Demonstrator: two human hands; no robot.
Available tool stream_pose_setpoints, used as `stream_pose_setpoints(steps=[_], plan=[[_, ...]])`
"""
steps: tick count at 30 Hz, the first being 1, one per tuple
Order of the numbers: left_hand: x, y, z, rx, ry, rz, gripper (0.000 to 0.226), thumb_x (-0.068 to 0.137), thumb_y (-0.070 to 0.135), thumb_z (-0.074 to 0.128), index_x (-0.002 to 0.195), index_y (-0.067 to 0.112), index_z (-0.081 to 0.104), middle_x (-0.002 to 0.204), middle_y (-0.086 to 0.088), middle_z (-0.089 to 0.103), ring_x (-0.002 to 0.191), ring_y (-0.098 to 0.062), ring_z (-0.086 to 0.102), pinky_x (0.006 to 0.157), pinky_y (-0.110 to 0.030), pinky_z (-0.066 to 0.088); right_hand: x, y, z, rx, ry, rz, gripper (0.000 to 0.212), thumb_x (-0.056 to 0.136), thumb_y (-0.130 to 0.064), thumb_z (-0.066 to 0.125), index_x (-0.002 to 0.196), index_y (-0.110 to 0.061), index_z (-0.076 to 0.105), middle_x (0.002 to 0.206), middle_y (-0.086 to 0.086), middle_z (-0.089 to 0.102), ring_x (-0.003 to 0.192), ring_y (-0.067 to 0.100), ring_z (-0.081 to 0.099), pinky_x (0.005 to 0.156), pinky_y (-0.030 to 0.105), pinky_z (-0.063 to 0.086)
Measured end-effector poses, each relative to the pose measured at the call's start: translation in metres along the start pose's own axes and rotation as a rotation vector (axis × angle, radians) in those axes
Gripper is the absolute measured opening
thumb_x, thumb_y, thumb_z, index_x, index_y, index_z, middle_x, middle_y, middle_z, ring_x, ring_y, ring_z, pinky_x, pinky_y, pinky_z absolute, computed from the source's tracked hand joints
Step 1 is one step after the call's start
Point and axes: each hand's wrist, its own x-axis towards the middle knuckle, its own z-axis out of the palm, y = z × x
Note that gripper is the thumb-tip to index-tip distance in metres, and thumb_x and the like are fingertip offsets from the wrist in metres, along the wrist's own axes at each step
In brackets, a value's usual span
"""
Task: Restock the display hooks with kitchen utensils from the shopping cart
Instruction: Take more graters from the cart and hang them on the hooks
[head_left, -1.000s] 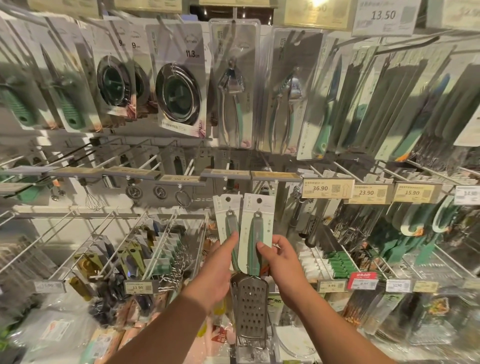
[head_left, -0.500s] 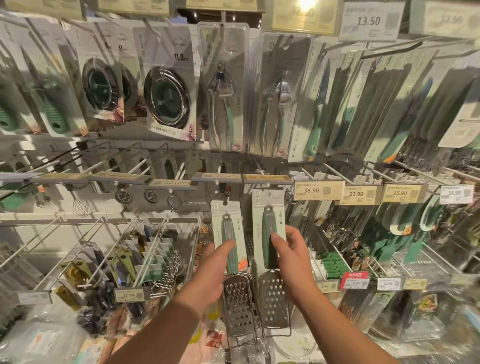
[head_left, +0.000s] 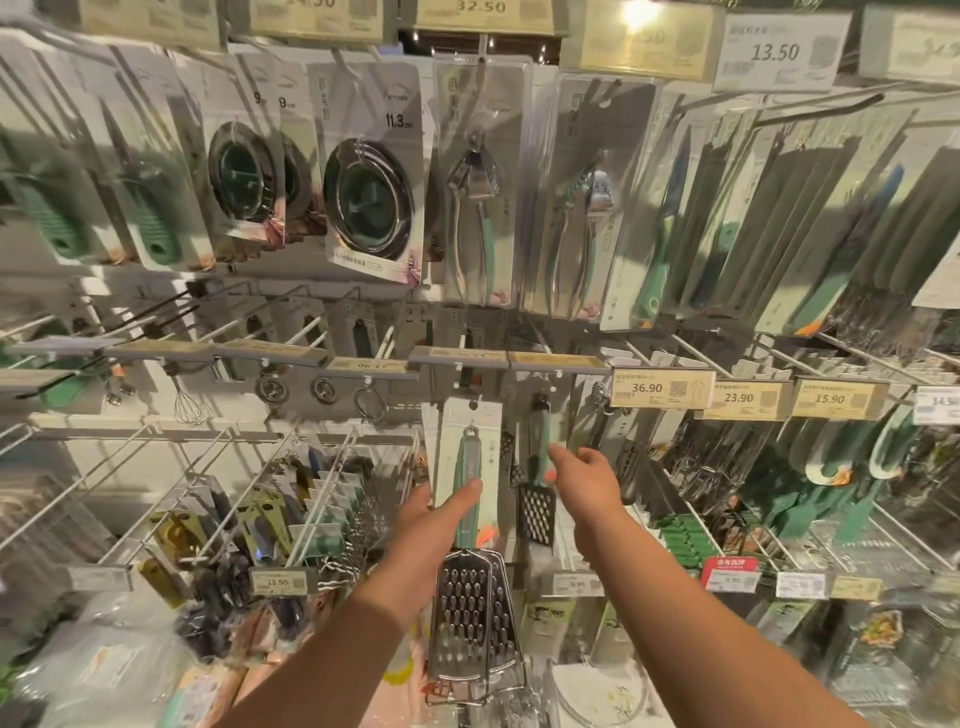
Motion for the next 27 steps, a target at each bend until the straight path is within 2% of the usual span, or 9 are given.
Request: stream_pose_setpoints(steps=[2,5,7,9,13,16,19,23,27], plan=[[-0.002,0.004,-0.001,-0.008,0.017,-0.003,0.111,0.052,0.068,0.094,0.146,0.026,0.052,0.142,0.006,0.064,0.129,-0.022,0.062,0.113,-0.051,0.046,-0.004,0.004,0.002,0.008,-0.066,0.027,0.052,0.104,-0.034,0.058,0.149,-0.013,0.044,0.147,0.006,0.051,0.130,0.032,0.053,0.106,0.044,0.044],[-0.007,0.009,0.005,0.013,0.001,-0.005,0.051,0.078,0.034,0.088,0.122,0.018,0.069,0.107,0.002,0.080,0.101,-0.021,0.077,0.100,-0.048,0.057,-0.017,0.013,0.006,-0.001,-0.182,0.114,0.026,0.103,-0.030,0.061,0.120,-0.011,0.063,0.114,0.004,0.071,0.100,0.026,0.068,0.090,0.044,0.054],[-0.008,0.008,0.009,0.004,-0.014,-0.002,0.031,0.087,0.020,0.082,0.116,0.018,0.071,0.099,0.001,0.081,0.091,-0.020,0.079,0.086,-0.040,0.062,-0.024,0.017,0.009,0.014,-0.267,0.099,0.026,0.102,-0.027,0.062,0.114,-0.005,0.067,0.093,0.005,0.072,0.083,0.023,0.065,0.078,0.040,0.052],[-0.007,0.006,0.011,0.003,-0.004,0.009,0.028,0.088,0.018,0.081,0.115,0.019,0.071,0.098,-0.001,0.081,0.088,-0.020,0.079,0.075,-0.034,0.062,-0.030,0.020,0.011,0.021,-0.312,0.067,0.020,0.101,-0.027,0.064,0.107,-0.008,0.070,0.088,0.004,0.069,0.079,0.022,0.061,0.075,0.038,0.051],[-0.008,0.002,0.014,0.036,0.003,-0.001,0.058,0.072,0.039,0.090,0.123,0.022,0.069,0.108,0.004,0.080,0.102,-0.020,0.076,0.095,-0.043,0.059,-0.032,0.025,0.009,0.001,-0.350,0.026,0.019,0.100,-0.031,0.066,0.096,-0.012,0.069,0.081,0.003,0.060,0.075,0.019,0.054,0.072,0.036,0.049],[-0.008,0.000,0.016,0.088,-0.018,-0.001,0.043,0.082,0.034,0.086,0.121,0.026,0.069,0.106,0.010,0.079,0.103,-0.014,0.075,0.096,-0.039,0.058,-0.033,0.026,0.008,0.015,-0.378,0.006,0.021,0.100,-0.031,0.066,0.088,-0.013,0.064,0.074,0.004,0.055,0.065,0.016,0.052,0.063,0.032,0.047],[-0.010,0.000,0.017,0.160,-0.037,0.007,0.057,0.076,0.046,0.090,0.125,0.030,0.067,0.116,0.010,0.077,0.110,-0.015,0.072,0.102,-0.044,0.055,-0.035,0.026,0.004,0.041,-0.362,0.000,0.024,0.102,-0.026,0.065,0.081,-0.014,0.062,0.076,0.006,0.063,0.068,0.019,0.059,0.065,0.034,0.051],[-0.011,0.001,0.019,0.202,-0.031,0.025,0.033,0.089,0.040,0.080,0.118,0.030,0.069,0.111,0.014,0.077,0.106,-0.008,0.072,0.097,-0.035,0.057,-0.035,0.028,0.000,0.030,-0.326,0.006,0.025,0.097,-0.036,0.067,0.082,-0.016,0.063,0.089,0.015,0.067,0.081,0.028,0.061,0.080,0.049,0.053],[-0.011,0.002,0.022,0.214,-0.005,0.025,0.017,0.098,0.041,0.069,0.113,0.032,0.071,0.106,0.015,0.078,0.102,-0.008,0.073,0.095,-0.037,0.058,-0.031,0.031,-0.001,0.049,-0.259,0.025,0.024,0.103,-0.030,0.062,0.084,-0.015,0.060,0.084,0.013,0.069,0.077,0.029,0.063,0.078,0.054,0.055]])
